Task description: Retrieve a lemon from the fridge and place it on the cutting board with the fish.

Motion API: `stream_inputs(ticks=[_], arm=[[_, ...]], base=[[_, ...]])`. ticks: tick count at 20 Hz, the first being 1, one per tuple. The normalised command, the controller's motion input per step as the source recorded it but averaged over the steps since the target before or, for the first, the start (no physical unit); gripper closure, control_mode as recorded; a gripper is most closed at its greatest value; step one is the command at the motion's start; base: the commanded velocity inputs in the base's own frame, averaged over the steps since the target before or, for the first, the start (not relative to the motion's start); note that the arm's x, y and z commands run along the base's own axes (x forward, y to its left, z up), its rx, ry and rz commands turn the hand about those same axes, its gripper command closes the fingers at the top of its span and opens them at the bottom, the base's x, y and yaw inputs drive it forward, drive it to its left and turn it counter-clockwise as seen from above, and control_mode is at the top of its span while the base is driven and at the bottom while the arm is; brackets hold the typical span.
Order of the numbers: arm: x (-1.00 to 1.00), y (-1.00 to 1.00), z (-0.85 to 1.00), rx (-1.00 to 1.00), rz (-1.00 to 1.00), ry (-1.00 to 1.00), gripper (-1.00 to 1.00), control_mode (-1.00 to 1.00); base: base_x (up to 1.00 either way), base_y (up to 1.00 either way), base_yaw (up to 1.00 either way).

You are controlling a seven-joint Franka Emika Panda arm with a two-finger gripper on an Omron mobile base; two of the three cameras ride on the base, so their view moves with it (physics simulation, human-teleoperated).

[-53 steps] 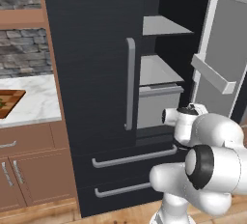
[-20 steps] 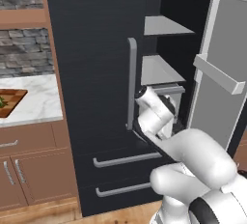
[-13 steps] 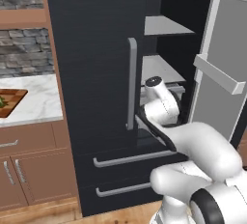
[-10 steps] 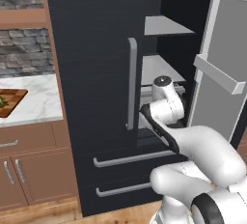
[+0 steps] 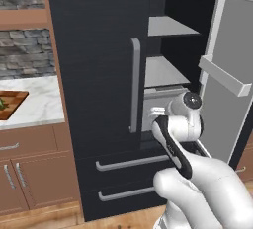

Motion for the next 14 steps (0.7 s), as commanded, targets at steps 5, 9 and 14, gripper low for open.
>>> stream_inputs(ticks=[5,9,14], arm=[[-0.05,0.33,0.57,-0.08,-0.05,-0.17,-1.0,-1.0],[0.0,0.33,0.91,-0.33,0.0,0.0,-1.0,-1.0],[0.0,0.07,0.35,-0.08,-0.01,-0.04,-1.0,-1.0]], base=[[0.0,0.0,0.0],[0.0,0.0,0.0],[0.0,0.0,0.0]])
